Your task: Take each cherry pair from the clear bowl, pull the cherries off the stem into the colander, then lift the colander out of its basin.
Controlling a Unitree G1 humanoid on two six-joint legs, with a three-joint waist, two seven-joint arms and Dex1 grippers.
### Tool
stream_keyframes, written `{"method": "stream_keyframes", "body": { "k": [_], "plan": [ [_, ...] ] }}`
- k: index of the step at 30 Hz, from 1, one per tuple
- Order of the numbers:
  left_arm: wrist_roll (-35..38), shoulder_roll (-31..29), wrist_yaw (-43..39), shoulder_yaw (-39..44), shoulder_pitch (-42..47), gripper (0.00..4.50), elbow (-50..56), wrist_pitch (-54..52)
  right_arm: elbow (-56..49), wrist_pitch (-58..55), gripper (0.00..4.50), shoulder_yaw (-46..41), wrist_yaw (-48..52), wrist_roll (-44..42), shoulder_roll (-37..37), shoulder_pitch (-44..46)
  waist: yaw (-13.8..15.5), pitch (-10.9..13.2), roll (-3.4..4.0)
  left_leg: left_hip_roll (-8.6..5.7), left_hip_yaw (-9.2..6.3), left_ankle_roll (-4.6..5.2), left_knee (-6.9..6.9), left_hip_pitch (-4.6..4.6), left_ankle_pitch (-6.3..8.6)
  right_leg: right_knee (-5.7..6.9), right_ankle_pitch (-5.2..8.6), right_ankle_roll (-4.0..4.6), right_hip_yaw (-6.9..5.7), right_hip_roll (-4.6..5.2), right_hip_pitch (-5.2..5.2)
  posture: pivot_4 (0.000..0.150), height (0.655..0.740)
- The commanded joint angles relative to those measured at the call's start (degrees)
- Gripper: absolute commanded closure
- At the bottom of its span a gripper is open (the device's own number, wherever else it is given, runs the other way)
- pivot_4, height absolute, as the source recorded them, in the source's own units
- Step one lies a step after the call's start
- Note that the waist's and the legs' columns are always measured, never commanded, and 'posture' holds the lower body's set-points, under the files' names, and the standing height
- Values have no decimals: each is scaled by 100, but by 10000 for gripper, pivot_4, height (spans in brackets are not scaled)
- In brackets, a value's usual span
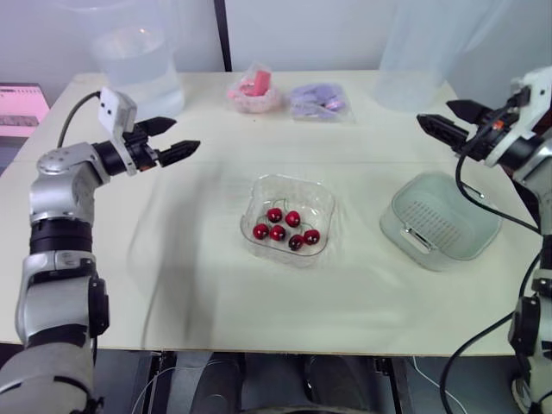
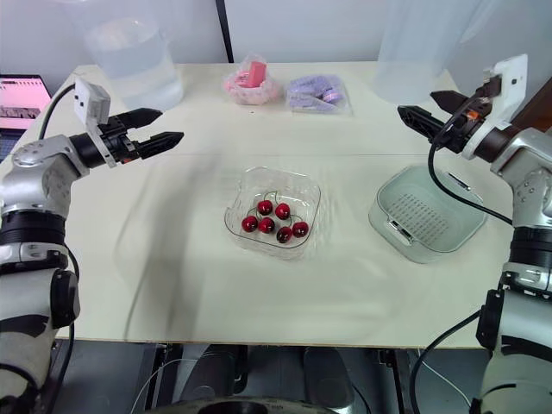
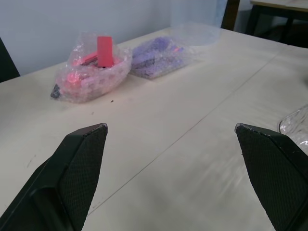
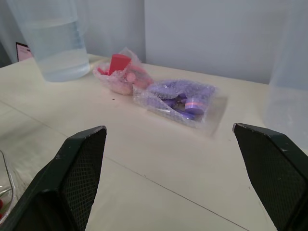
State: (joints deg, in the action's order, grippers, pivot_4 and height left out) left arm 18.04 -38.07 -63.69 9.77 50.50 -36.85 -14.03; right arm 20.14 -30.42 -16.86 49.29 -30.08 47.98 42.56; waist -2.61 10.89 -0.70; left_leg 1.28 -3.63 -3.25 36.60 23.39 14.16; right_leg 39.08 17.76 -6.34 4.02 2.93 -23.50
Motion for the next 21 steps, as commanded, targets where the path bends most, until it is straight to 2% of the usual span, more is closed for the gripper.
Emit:
{"method": "stream_keyframes", "body": {
  "k": [1, 21],
  "plan": [
    [-33, -78, -35, -18, 186, 304, 80, 186, -300, 86, 0, -220, -26, -87, 17, 26, -1, 0, 0, 0, 0, 0, 0, 0, 0, 0, 0, 0, 0, 0, 0, 1500, 7348],
    [-37, -76, 1, 33, 213, 304, -23, 242, -296, 47, 0, -208, -20, -70, 37, 59, 0, 0, 0, 0, 0, 0, 3, 0, 0, 0, 0, 0, 0, 0, 0, 1500, 7348]
  ]
}}
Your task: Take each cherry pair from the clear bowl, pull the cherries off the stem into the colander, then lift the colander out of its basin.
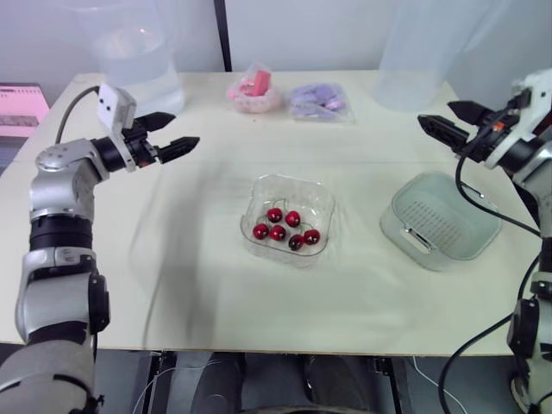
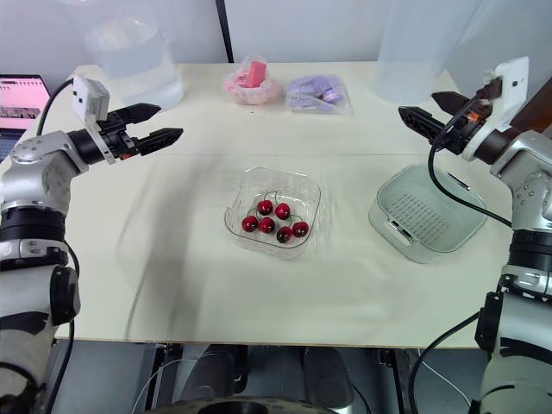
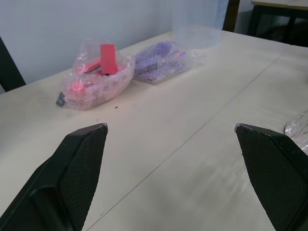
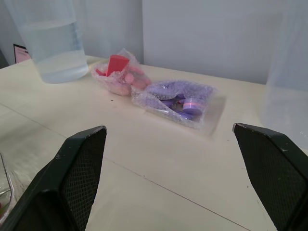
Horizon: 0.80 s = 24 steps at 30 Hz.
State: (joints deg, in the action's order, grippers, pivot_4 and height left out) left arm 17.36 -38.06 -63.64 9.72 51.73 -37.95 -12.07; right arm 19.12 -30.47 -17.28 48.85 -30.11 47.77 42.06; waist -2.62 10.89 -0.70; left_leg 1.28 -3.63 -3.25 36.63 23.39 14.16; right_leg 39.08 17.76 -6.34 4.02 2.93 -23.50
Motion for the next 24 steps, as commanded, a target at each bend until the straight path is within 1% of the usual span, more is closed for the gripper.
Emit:
{"method": "stream_keyframes", "body": {
  "k": [1, 11, 13, 16, 17, 19, 21, 24],
  "plan": [
    [31, -73, 4, 42, 90, 304, 80, 52, -194, 53, 0, -163, 29, -65, 62, 116, 0, 0, 0, 0, 0, 0, 0, 0, 0, 0, 0, 0, 0, 0, 0, 1500, 7348],
    [81, -98, -35, 102, 150, 304, -52, 68, -290, 112, 0, -130, 20, 19, 123, 67, 0, 0, 0, 0, 0, 0, 1, 0, 0, 0, 0, 0, 0, 0, 0, 1500, 7348],
    [112, -156, -37, 147, 121, 304, -29, 33, -436, -50, 0, -28, -102, 107, 202, 135, 0, 0, 0, 0, 0, 0, 1, 0, 0, 0, 0, 0, 0, 0, 0, 1500, 7348],
    [219, -335, -116, 240, 14, 304, 136, -181, -883, -724, 0, 186, -241, 68, 393, 391, -27, 1, 2, 0, 0, 0, 1, 1, 0, 2, 0, 0, 0, 0, -2, 1500, 7348],
    [271, -447, -197, 252, -82, 304, 289, -328, -1160, -1112, 0, 277, -190, -88, 474, 520, -29, 2, 3, 0, 0, 0, 0, 1, 0, 4, 0, 0, 2, -1, -5, 1500, 7348],
    [448, -768, -506, 232, -457, 304, 920, -790, -1723, -2036, 0, 762, 16, -233, 787, 835, -101, 7, 13, 2, 0, 1, -1, 3, 1, 5, 0, 0, 3, -3, -9, 1500, 7348],
    [649, -986, -657, 215, -798, 304, 1553, -1220, -2066, -2598, 0, 1057, 95, -310, 953, 1023, -136, 7, 13, 7, -2, 0, -11, 3, 0, 6, 1, 2, 4, -5, -15, 1500, 7348],
    [1074, -1470, -975, 231, -1493, 304, 2731, -2003, -2755, -3283, 0, 1704, 207, -469, 884, 1294, -142, 6, 10, 15, -4, 2, -11, 2, 1, 1, 1, 3, 2, -13, -9, 1500, 7348]
  ]
}}
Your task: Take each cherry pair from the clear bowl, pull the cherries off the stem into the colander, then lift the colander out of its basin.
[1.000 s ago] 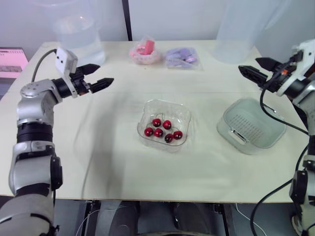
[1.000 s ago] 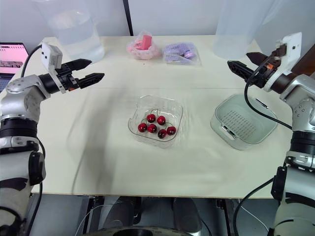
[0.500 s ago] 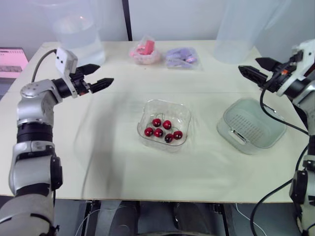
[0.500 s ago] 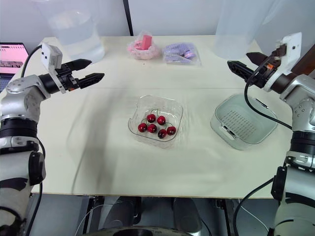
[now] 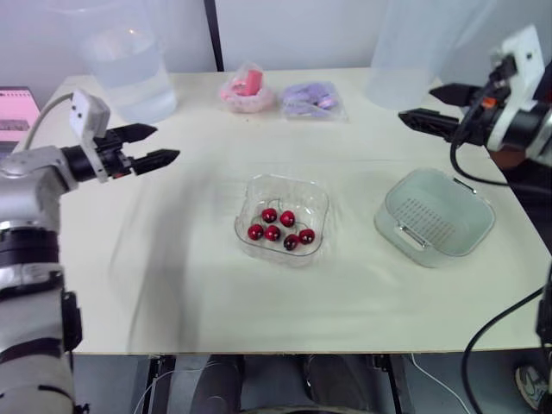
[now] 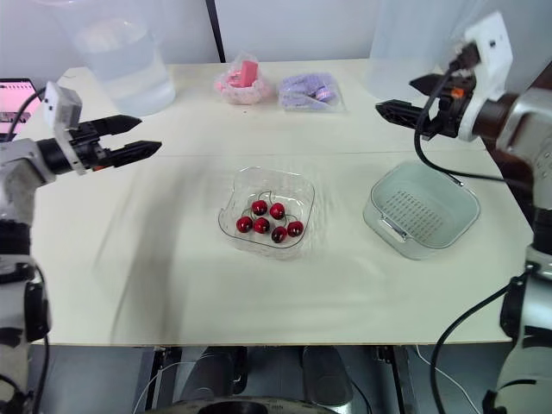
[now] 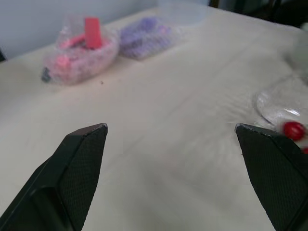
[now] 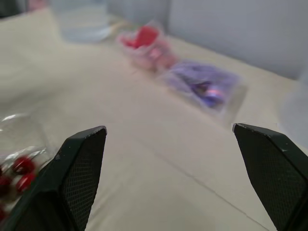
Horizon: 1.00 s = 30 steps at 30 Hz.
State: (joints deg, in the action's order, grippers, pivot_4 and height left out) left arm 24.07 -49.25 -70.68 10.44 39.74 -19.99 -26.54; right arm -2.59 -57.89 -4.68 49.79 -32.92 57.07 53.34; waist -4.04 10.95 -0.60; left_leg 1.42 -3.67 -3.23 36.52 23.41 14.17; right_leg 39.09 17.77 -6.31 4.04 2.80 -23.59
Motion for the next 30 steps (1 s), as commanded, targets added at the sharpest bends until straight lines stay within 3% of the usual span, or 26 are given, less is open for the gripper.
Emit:
{"method": "stream_keyframes", "body": {
  "k": [1, 7, 13, 16, 18, 30],
  "plan": [
    [515, -501, -374, 158, -526, 304, 1275, -745, -774, -688, 0, 637, 135, -216, -112, 229, 5, 0, -1, 2, 0, 0, 2, -2, 0, 0, 0, 0, -1, -1, 4, 1500, 7348],
    [796, -1026, -710, 101, -1487, 304, 2444, -1062, -1319, -1497, 0, 1449, -118, -299, -861, 497, 22, 1, 1, 3, 2, 1, 4, 0, 0, 1, 0, 2, 0, -1, 1, 1500, 7348],
    [846, -843, -461, -28, -1452, 304, 2716, -1047, -1411, -1443, 0, 2396, -460, 119, -1614, 367, 25, -1, -3, 3, 1, 2, 5, 1, 1, -1, -1, 2, -2, -1, 2, 1500, 7348],
    [893, -758, -274, -93, -1446, 0, 2961, -1162, -1195, -1207, 9192, 2771, -556, 462, -1785, 348, 18, -1, -3, 2, 1, 2, 5, 2, 1, -1, -1, 2, -2, -1, 1, 1500, 7348],
    [959, -723, -175, -105, -1457, 0, 3157, -1275, -1067, -1033, 18742, 3026, -625, 739, -1843, 381, 15, -1, -3, 2, 1, 2, 5, 2, 1, -1, -1, 2, -2, -1, 0, 1500, 7348],
    [1125, -672, 33, -179, -1365, 0, 3403, -1374, -311, -567, 18742, 3770, -482, 1684, -2198, 529, 4, -1, -3, 4, 0, 3, 5, 1, 2, 1, -1, 3, -1, -5, -2, 1500, 7348]
  ]
}}
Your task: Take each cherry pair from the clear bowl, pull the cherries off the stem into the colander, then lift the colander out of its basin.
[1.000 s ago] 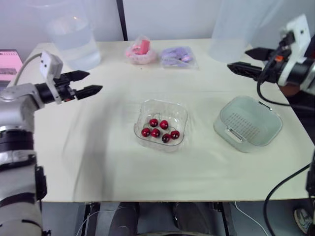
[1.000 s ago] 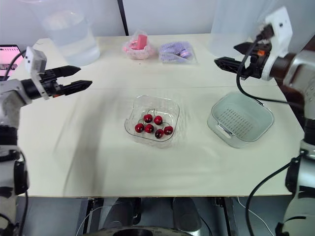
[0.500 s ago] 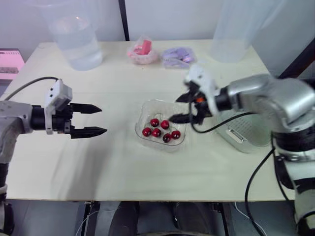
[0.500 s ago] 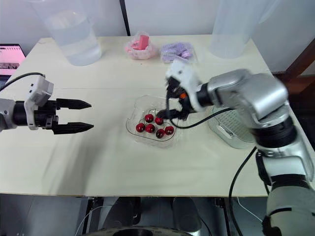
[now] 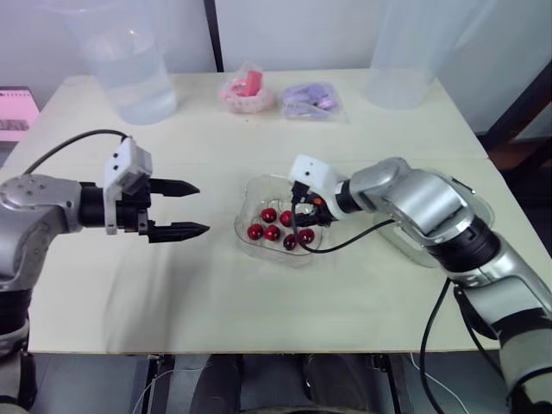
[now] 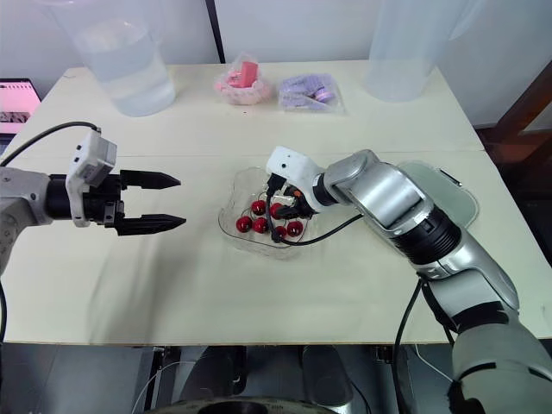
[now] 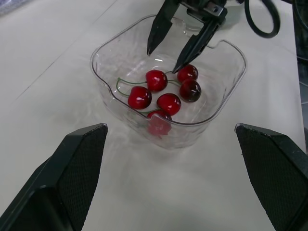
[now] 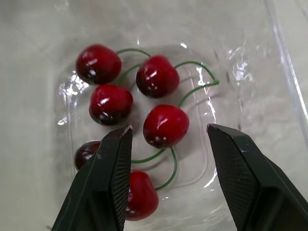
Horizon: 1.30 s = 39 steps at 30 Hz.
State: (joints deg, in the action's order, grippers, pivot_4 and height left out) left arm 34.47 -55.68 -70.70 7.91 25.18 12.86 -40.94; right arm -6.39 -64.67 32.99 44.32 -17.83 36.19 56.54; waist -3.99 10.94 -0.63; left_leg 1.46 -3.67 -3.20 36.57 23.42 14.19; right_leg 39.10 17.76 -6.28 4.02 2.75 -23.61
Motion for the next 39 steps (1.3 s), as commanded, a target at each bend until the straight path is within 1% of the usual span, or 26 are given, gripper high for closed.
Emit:
{"method": "stream_keyframes", "body": {
  "k": [1, 8, 17, 29, 35, 39],
  "plan": [
    [79, -19, 40, 73, 80, 0, 118, 85, 135, 130, 18742, 42, 93, 228, -148, 231, -2, 0, 0, 0, 0, 0, 0, 0, 0, 0, 0, 0, 0, 0, -1, 1500, 7348],
    [33, 122, 173, 70, -22, 0, 123, 245, 484, 227, 18742, 271, 338, 540, -332, 260, -7, 0, 0, 1, 0, 0, 0, -1, 0, 0, -1, 1, 0, -2, 0, 1500, 7348],
    [-45, 231, 303, 89, -96, 0, 2, 480, 542, 237, 18742, 356, 711, 681, -507, 277, -9, -1, -1, 2, -2, 0, 0, -2, 0, 0, -2, 3, 0, -3, 1, 1500, 7348],
    [-108, 437, 427, 8, -118, 0, -120, 719, 740, 712, 18742, 750, 1011, 1385, -627, 577, -13, -1, -1, 4, -2, 0, 0, -3, 0, 1, -3, 5, 0, -6, 0, 1500, 7348],
    [-114, 541, 540, 3, -156, 0, -92, 737, 109, 450, 18742, 697, 1332, 1356, -431, 703, -4, -1, -1, 4, -3, 0, 0, -2, 0, 0, -3, 5, 0, -6, -2, 1500, 7348],
    [-141, 600, 576, -15, -147, 0, -100, 745, -36, 440, 18742, 646, 1382, 1433, -380, 813, -1, -1, -1, 4, -4, 0, 0, -2, 0, 0, -3, 5, -1, -5, -1, 1500, 7348]
  ]
}}
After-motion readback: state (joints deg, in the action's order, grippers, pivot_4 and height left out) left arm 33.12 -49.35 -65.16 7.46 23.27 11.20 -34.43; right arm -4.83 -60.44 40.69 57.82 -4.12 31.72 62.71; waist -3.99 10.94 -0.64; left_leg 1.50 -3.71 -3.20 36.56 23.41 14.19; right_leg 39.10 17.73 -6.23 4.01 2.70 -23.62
